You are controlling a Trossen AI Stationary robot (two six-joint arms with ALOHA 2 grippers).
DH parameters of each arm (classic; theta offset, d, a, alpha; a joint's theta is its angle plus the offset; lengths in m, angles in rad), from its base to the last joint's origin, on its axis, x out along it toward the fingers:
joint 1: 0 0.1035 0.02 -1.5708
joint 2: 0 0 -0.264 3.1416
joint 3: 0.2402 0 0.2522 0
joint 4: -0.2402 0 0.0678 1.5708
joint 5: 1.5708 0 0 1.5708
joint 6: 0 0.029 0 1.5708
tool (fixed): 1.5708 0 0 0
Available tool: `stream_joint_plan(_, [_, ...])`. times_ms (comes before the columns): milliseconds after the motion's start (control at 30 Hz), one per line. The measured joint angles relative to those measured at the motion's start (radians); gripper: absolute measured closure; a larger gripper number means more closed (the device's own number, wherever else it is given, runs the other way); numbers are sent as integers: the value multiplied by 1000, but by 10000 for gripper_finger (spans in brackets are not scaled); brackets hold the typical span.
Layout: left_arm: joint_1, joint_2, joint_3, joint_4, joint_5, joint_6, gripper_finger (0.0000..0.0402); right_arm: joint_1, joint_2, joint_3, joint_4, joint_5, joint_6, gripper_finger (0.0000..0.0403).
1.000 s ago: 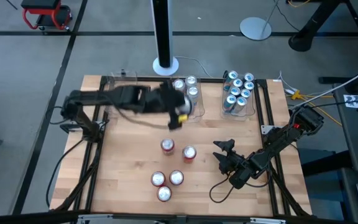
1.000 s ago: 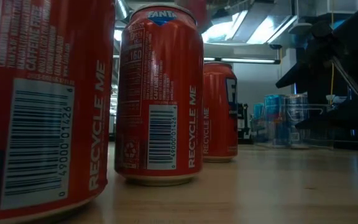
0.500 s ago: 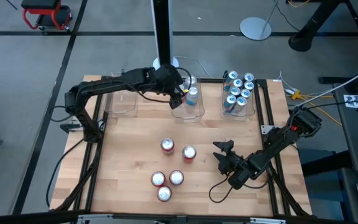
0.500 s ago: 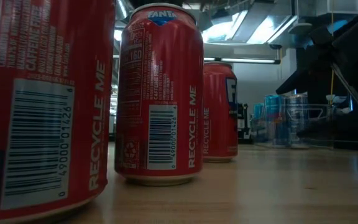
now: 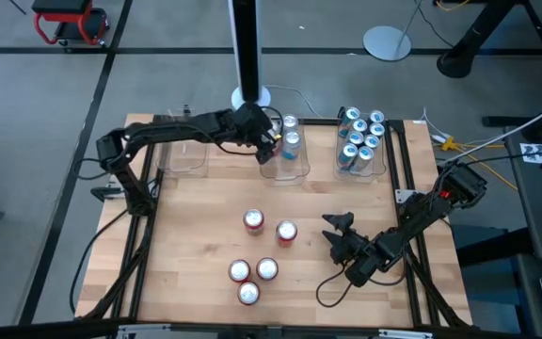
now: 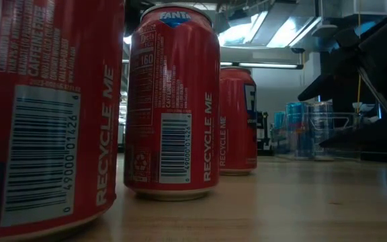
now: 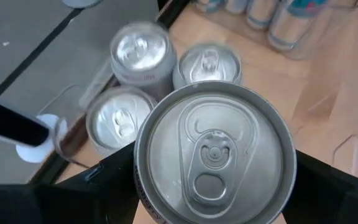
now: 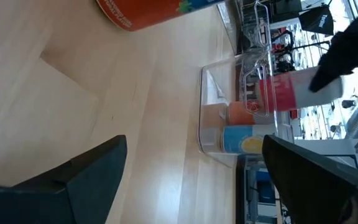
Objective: Sort soda cans
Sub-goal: Put the white pink soda can into the center transparent bin
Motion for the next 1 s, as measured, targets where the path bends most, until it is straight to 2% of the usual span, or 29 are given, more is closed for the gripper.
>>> stream_joint_plan(267, [6,2,-99,109,1,-2,110,0,0,0,0,11,-1,29])
stream_joint_plan(833, [6,60,-148,167,-2,11,99,0,0,0,6,14,-1,29])
stream_joint_plan(1000, [5,64,-148,186,-79,3,98,0,0,0,6,14,-1,29])
